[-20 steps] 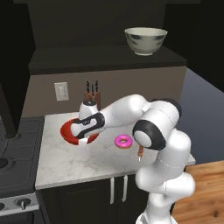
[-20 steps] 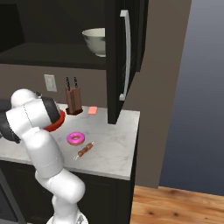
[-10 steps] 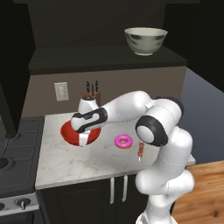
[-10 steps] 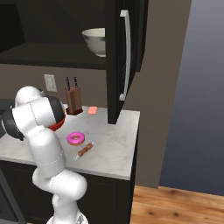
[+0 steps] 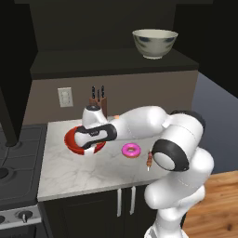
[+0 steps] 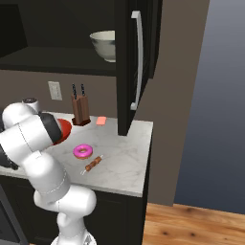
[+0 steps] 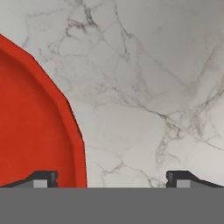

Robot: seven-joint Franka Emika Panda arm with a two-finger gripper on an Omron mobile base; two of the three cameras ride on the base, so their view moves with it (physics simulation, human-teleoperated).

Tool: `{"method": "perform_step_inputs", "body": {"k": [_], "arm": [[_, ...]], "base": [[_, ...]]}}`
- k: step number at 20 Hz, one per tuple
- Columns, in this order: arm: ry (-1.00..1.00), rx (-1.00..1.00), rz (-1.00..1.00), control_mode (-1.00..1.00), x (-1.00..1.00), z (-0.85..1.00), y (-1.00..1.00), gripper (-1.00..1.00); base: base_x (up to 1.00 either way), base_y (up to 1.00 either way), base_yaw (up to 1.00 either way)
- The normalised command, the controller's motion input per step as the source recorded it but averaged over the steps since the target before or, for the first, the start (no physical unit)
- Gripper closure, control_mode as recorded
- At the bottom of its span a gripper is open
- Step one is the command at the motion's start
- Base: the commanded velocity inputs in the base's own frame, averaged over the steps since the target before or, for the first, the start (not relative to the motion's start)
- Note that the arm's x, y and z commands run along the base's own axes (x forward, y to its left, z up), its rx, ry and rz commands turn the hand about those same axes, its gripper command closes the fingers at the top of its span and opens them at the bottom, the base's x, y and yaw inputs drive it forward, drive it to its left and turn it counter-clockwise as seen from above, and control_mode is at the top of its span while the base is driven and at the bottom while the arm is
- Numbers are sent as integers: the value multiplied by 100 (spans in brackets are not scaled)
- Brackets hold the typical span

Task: Pick both bowls and place them on the counter. Then place the donut in one bowl and place the kebab skewer in the other bowl.

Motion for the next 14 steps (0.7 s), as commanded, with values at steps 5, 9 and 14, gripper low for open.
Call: {"method": "perform_step_inputs", "body": {"k": [5, 9, 14], "arm": [[-11, 0, -1, -100, -48, 13, -1, -100], [-1, 0, 0, -100, -43, 34, -7, -100], [-5, 0, 0, -100, -39, 48, -9, -100]], "base": [[0, 0, 0], [0, 0, 0], [0, 0, 0]]}}
